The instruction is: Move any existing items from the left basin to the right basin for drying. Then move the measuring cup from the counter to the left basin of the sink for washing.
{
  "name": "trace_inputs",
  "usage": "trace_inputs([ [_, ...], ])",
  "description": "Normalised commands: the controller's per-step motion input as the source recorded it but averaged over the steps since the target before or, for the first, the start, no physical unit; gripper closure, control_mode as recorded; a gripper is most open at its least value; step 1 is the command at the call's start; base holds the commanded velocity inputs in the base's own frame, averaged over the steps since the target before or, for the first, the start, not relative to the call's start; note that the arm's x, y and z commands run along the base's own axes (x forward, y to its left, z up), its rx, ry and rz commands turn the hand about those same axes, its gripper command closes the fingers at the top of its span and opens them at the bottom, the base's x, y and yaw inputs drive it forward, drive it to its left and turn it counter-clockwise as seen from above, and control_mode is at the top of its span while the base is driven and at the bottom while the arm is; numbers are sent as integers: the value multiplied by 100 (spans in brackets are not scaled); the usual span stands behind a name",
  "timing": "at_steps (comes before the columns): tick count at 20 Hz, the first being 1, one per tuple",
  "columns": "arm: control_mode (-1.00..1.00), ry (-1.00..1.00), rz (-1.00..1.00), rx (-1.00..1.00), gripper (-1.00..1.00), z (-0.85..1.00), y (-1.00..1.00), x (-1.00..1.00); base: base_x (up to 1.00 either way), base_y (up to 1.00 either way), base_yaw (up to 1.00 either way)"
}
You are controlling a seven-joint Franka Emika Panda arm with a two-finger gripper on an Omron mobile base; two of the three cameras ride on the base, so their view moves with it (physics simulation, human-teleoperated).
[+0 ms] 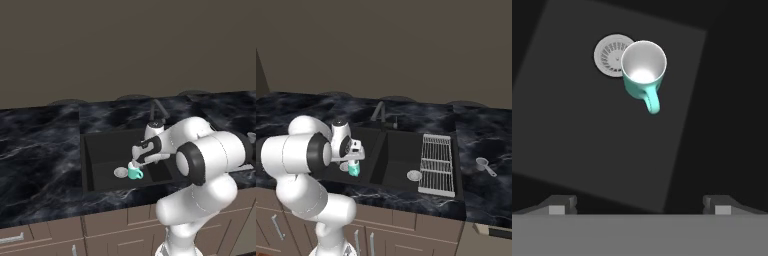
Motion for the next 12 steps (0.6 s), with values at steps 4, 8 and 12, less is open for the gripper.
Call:
trace_inputs([
  [4, -100, 0, 0, 0, -100, -9, 0, 0, 0, 0, 0],
  [8, -100, 0, 0, 0, -100, -7, 0, 0, 0, 0, 0],
  [12, -100, 0, 0, 0, -100, -7, 0, 0, 0, 0, 0],
])
